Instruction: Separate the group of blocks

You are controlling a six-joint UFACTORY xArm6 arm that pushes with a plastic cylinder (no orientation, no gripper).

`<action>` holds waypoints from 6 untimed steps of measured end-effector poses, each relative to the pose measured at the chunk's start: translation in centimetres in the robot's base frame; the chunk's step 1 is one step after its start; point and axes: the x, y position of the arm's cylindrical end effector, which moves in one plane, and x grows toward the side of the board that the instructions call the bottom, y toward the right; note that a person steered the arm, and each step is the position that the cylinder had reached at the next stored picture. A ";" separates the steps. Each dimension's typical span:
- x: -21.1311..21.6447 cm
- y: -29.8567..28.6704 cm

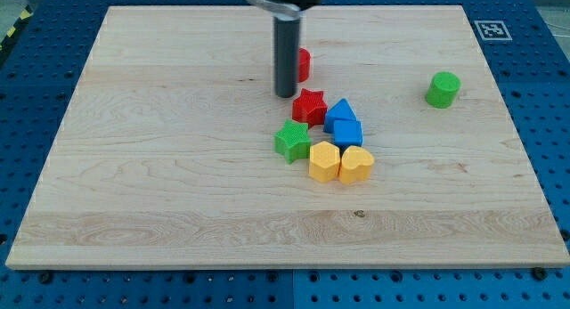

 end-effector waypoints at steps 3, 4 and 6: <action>5.7 2.6; 6.6 4.5; 7.0 11.5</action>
